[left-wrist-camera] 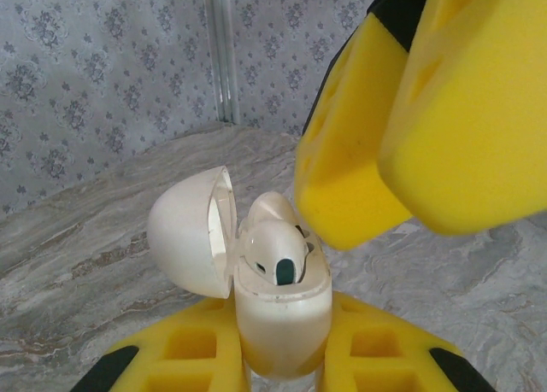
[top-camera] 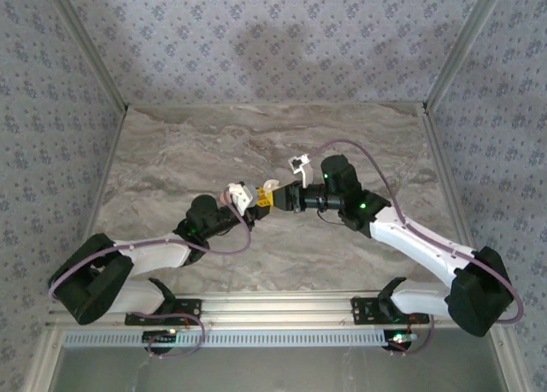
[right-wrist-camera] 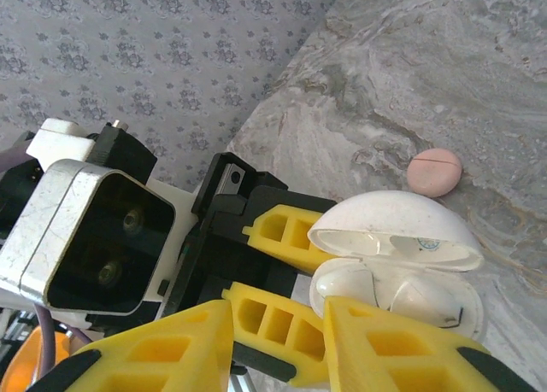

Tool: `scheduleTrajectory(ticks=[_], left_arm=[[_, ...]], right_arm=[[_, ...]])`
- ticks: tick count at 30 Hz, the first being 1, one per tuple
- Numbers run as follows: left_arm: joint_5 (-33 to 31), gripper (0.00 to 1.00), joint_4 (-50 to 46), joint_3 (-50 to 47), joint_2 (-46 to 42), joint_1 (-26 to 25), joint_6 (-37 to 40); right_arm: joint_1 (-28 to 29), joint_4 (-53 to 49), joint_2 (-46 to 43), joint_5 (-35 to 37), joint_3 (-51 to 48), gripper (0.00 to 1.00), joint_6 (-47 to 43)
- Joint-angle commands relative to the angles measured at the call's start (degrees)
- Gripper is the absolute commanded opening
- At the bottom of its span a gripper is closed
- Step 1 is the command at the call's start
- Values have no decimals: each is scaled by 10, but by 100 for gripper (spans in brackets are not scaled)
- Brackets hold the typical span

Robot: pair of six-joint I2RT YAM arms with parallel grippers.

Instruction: Insert the wireless bluetooth earbuds into the charging case

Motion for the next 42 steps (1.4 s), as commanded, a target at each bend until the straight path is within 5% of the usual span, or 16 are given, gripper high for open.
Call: scheduleTrajectory(ticks=[1,9,15,26,42], left_arm=[[21,13,-1,15,-16,-5,13],[65,13,-46,22,-29,-6,47],[89,13,-103,32,-45,-11,94],[112,13,-204,59,-68,-25,171],[113,13,-221,69,-69,-34,185]], right_arm=[[-4,-41,-42,24,18,36,-48],[-38,-216,-111,68,50,54,-249],[-45,-267,-132,81,66,58,-399],[-41,-327,-123,-36,58,71,-711],[-37,-310,-10,-90,87,79,-746]])
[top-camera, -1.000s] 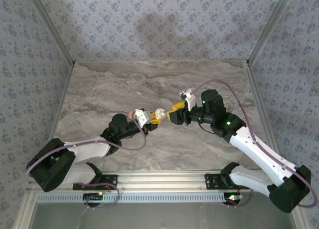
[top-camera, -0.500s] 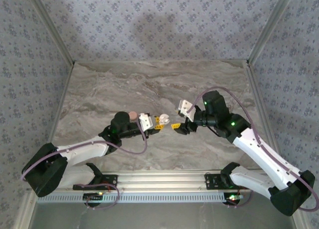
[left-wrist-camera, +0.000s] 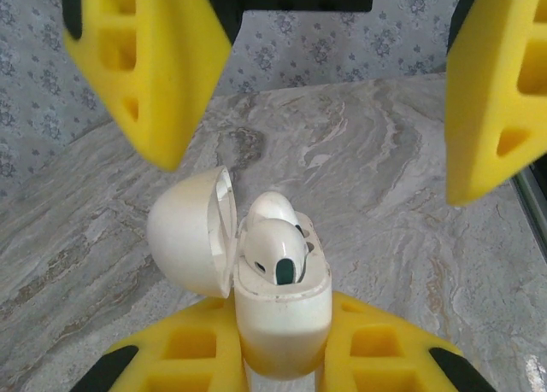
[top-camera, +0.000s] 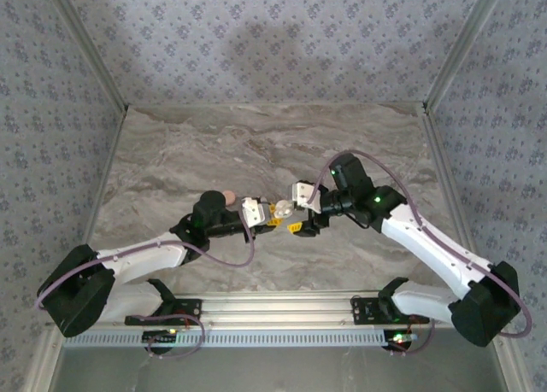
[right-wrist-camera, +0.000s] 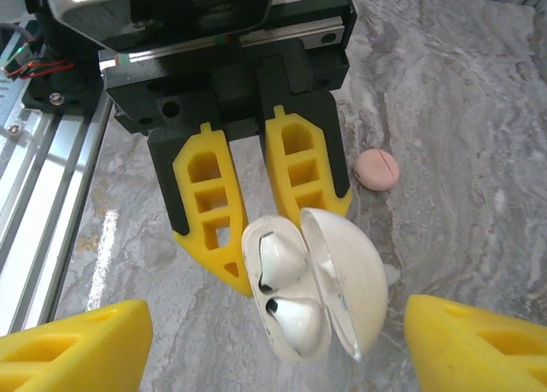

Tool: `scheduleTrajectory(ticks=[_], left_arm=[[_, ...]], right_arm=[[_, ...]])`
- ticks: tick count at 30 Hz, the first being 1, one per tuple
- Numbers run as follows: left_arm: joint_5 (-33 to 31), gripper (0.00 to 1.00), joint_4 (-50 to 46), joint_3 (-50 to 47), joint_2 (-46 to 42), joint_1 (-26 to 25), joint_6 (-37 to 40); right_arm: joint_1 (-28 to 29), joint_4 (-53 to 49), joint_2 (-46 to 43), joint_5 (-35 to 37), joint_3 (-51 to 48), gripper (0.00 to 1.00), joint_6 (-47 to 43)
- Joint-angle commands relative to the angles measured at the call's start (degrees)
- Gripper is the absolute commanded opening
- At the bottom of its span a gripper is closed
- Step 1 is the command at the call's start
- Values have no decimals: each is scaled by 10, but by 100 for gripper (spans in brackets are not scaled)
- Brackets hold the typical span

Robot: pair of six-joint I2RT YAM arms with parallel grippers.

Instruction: Insert the wireless bluetooth earbuds into the charging case

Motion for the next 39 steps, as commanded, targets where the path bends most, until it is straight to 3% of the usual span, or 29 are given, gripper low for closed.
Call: scheduleTrajectory(ticks=[1,8,17,24,31,39], left_arm=[[9,13,3,19,-11,-4,8],[-9,13,8,19,-12,-4,0],[-19,13,21,18,-6,-4,-12],[2,13,29,20,-8,-4,-19],[28,13,38,27,-3,-5,-35],[33,13,40,30,0,-4,-38]], right_arm=[[3,-24,22,-37,30,78,-18],[3,-68,27,-64,38,73,-25],[-1,-80,-60,-64,-11,65,-8],[-34,-16,-112,-30,-45,64,29],[-42,15,-57,-56,-26,62,7],[-35,2,-5,-117,-6,52,-52]])
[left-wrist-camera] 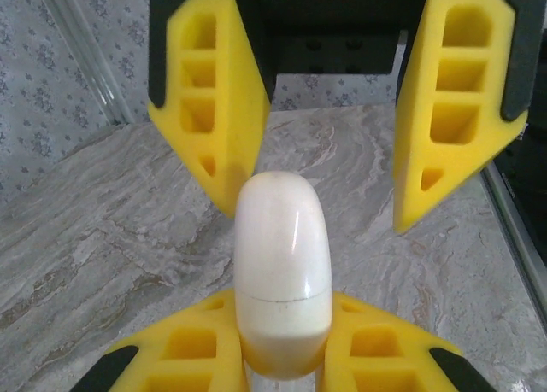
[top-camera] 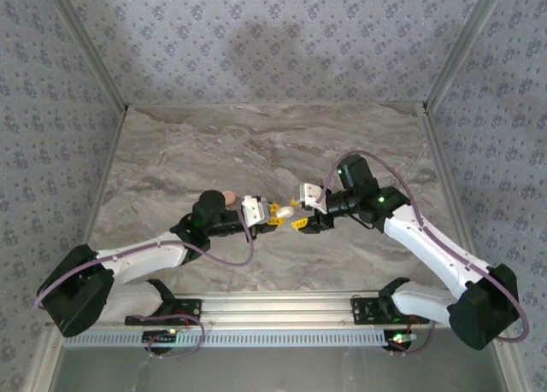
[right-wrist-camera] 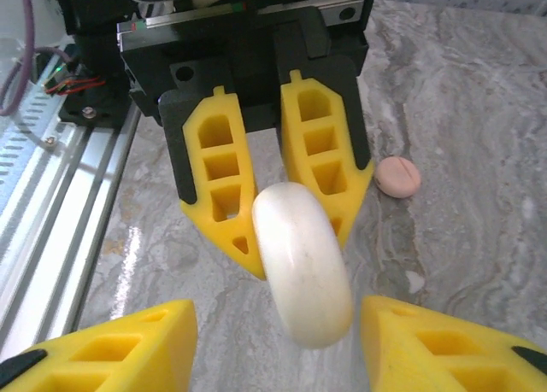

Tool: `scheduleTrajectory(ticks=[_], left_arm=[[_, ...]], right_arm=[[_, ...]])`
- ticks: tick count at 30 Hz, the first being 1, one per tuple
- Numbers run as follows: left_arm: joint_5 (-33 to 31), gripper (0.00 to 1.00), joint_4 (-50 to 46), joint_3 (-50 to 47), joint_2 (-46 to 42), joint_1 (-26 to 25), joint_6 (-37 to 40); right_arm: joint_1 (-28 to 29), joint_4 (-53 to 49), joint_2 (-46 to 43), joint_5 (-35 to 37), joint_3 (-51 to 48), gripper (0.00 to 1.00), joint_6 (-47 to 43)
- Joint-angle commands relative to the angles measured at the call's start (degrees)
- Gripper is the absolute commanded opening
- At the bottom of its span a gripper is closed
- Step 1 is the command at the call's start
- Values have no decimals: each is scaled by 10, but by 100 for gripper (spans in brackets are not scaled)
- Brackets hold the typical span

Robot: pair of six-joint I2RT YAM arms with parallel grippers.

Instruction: Insert the wireless bluetooth earbuds into the charging case

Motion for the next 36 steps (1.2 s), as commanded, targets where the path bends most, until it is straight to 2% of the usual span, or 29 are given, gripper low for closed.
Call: scheduleTrajectory(ticks=[1,6,14,17,21,28,30,36], left_arm=[[20,13,19,23,2,1,-8],[21,13,20,23,2,1,-10],[22,14,22,24,1,1,-13],[17,17,21,24,0,1,-13],[-6,32,15,19,-2,1,-13],[-109,59,3,-13,-42,2,-41],[-142,63,-2,-22,-55,3,-51],[-301,85,-12,-45,-94,11,-103]], right_arm=[[6,-1,10,-44,25,51,-36],[10,-1,28,-53,32,41,-53],[11,-6,39,-42,37,16,-71],[9,-27,36,-36,45,14,-76],[4,-78,34,-29,60,14,-75],[-17,-159,67,66,74,13,16],[-21,-180,92,73,80,14,30],[-24,-202,191,78,105,17,69]])
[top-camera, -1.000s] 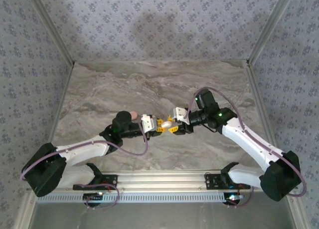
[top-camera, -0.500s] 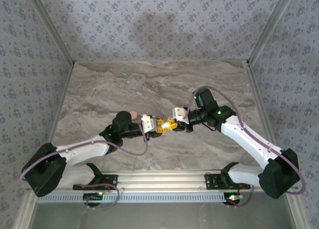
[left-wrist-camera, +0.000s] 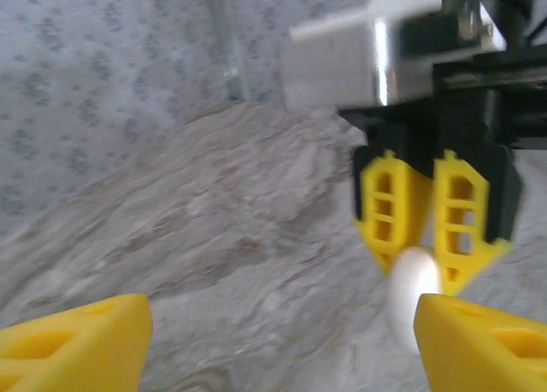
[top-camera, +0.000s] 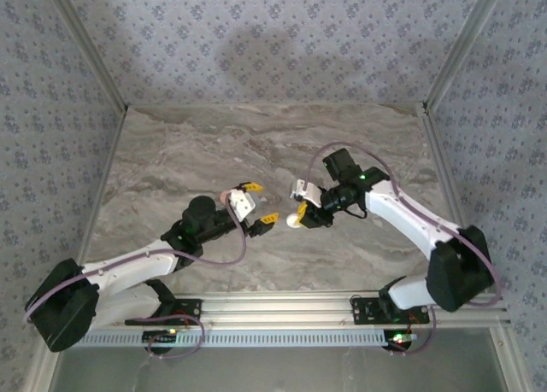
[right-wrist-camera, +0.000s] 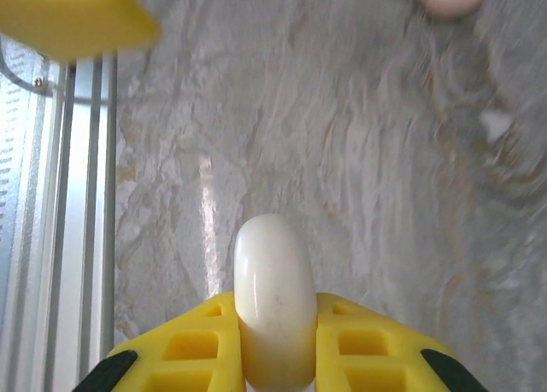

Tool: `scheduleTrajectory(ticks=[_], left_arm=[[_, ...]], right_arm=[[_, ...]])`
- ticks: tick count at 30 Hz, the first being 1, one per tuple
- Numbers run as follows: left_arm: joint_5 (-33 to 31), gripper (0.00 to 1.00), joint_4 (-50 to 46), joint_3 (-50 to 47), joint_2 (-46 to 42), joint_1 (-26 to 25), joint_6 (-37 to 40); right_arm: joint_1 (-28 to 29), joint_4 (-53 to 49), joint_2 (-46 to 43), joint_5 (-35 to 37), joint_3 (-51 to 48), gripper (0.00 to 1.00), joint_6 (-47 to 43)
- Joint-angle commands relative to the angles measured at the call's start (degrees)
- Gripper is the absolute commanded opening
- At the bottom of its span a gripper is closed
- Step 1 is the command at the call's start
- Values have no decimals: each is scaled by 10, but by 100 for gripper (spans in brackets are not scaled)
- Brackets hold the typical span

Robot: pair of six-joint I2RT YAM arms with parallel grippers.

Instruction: Insert the wireless bluetooth earbuds into the charging case

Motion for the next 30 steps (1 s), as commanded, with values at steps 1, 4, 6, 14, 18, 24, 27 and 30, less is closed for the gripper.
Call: scheduleTrajectory(ticks=[1,4,6,14,18,24,27,30], left_arm=[[-127,88,-15,-7,-24,11,-46],[-156,99,-41,-1,-39,33,-79],[-179,100,-60,5,-43,52,-102],[-267,100,-145,13,-40,140,-224],[-261,100,-153,11,-42,156,-233],[-260,100,-160,14,-40,163,-234],[-258,100,-163,17,-39,165,-233],[-261,100,-168,20,-40,168,-227]], right_arm=[[-1,-39,49,18,31,17,40],[9,-62,107,37,60,17,41],[13,-72,145,56,84,16,52],[13,-56,229,102,131,19,100],[12,-60,252,105,141,21,109],[10,-64,273,115,149,23,121],[8,-63,277,119,151,26,127],[6,-63,281,122,152,28,131]])
